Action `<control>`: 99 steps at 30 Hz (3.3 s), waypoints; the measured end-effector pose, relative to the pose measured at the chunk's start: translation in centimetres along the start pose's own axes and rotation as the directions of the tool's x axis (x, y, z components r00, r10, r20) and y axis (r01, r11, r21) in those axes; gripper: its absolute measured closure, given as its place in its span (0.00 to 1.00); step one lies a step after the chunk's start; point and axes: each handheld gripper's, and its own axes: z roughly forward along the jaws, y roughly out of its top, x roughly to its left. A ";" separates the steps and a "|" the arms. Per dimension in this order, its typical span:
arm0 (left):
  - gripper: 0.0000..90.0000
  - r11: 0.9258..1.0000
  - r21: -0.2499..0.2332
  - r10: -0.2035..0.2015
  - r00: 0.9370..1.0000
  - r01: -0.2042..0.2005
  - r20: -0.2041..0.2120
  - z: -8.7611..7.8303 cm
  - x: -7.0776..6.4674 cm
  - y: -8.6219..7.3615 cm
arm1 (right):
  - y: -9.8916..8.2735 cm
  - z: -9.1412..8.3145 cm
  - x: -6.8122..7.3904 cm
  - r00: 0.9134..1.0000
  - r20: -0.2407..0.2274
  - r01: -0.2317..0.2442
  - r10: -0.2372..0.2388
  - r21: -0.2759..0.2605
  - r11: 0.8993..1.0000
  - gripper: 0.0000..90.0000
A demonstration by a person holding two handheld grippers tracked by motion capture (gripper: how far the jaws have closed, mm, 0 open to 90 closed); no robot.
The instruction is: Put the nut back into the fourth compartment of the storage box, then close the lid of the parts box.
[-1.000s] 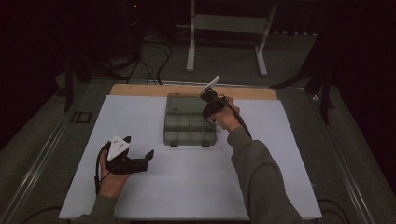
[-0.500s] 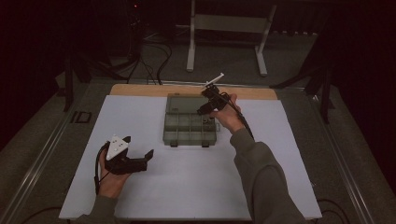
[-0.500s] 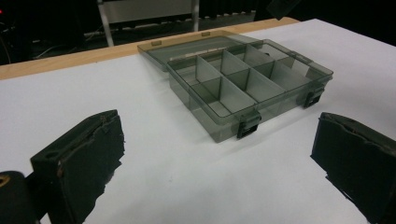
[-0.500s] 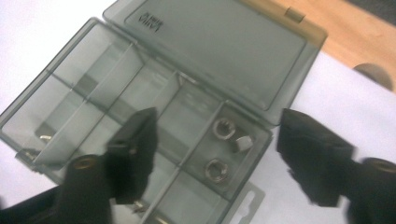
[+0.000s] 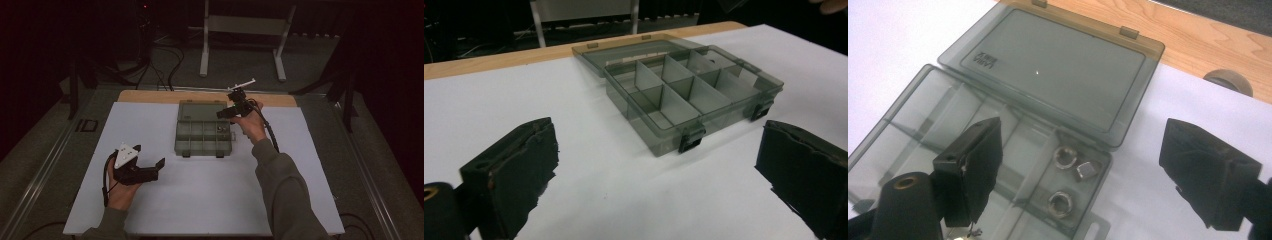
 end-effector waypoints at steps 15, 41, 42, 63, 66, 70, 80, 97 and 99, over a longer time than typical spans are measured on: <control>0.04 0.999 0.049 0.011 1.000 -0.012 0.018 2.9 -0.6 0.8 | 0.3 2.1 -0.3 0.999 -0.021 -0.041 0.040 -0.043 0.998 0.22; 0.58 0.970 0.195 -0.138 0.988 0.148 -0.065 10.9 -0.9 0.3 | -1.3 6.9 -2.4 0.985 0.006 -0.175 0.175 0.027 0.984 0.33; 0.59 0.969 0.197 -0.141 0.988 0.152 -0.065 11.0 -1.0 0.3 | -1.3 7.0 -2.5 0.984 -0.004 -0.179 0.180 0.029 0.983 0.34; 0.85 0.954 0.280 -0.069 0.988 0.106 -0.137 11.9 -1.7 1.0 | -0.9 8.2 -3.6 0.958 -0.107 -0.257 0.265 0.086 0.963 0.34; 0.85 0.954 0.283 -0.062 0.988 0.100 -0.141 11.9 -1.7 1.1 | -1.1 8.5 -4.0 0.949 -0.116 -0.284 0.293 0.086 0.955 0.36; 0.85 0.953 0.289 -0.055 0.989 0.094 -0.141 12.0 -1.8 1.1 | -1.4 9.3 -4.1 0.932 -0.135 -0.327 0.337 0.093 0.940 0.36; 0.86 0.951 0.303 -0.013 0.988 0.059 -0.151 12.0 -2.0 1.3 | -1.1 8.4 -4.4 0.947 -0.105 -0.307 0.304 -0.005 0.952 0.58; 0.86 0.952 0.303 -0.001 0.989 0.046 -0.145 12.1 -2.0 1.4 | -0.4 6.8 -3.8 0.987 -0.056 -0.157 0.151 -0.122 0.980 0.62; 0.86 0.952 0.302 -0.002 0.990 0.046 -0.144 12.1 -2.0 1.4 | -0.4 6.7 -3.4 0.993 -0.026 -0.120 0.118 -0.119 0.986 0.63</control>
